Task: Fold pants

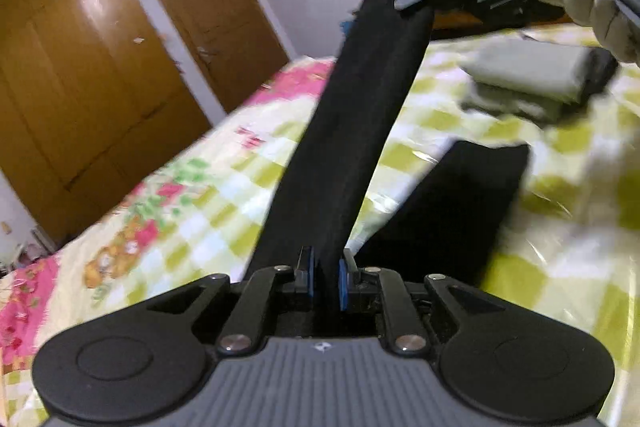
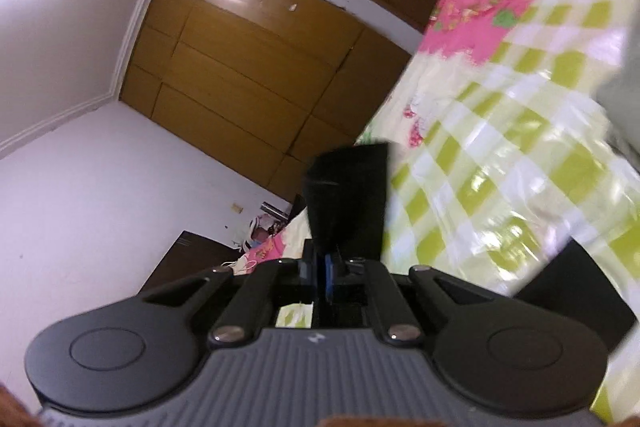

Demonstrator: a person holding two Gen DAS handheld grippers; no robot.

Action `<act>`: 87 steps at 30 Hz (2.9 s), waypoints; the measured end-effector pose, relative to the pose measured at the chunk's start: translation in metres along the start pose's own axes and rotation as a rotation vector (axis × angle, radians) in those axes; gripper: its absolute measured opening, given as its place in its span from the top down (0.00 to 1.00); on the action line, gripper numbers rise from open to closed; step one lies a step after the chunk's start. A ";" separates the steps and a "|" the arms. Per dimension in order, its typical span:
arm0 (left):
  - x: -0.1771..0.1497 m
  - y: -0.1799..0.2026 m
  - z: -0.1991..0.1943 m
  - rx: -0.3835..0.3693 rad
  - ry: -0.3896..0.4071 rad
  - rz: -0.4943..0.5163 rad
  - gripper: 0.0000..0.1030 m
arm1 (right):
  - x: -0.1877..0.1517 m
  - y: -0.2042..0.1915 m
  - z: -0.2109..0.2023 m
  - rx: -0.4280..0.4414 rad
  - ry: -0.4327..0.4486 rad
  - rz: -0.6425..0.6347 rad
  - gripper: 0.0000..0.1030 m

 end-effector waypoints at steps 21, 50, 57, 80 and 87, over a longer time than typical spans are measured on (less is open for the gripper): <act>-0.020 0.032 0.006 -0.098 -0.052 0.003 0.75 | -0.021 0.074 -0.018 -0.139 0.009 0.206 0.95; -0.037 0.049 0.009 -0.196 -0.115 -0.038 0.75 | -0.052 0.144 -0.013 -0.321 -0.093 0.224 0.95; -0.044 0.036 0.004 -0.145 -0.120 -0.044 0.75 | -0.054 0.159 -0.008 -0.355 -0.109 0.277 0.91; -0.145 -0.067 -0.027 0.012 -0.248 0.046 0.64 | -0.291 -0.069 0.120 0.079 -0.914 -1.308 0.79; -0.146 -0.064 -0.028 -0.011 -0.232 0.061 0.60 | -0.317 -0.077 0.131 0.120 -0.899 -1.508 0.78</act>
Point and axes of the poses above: each gripper's, at about its wrist camera, not at the fingertips, and z roughly the way its jaws point, y to its right, x to its top, the point moved 7 cm from there along z, roughly the way its jaws point, and after that the axes turned 8 degrees about -z, right-handed, at the moved point
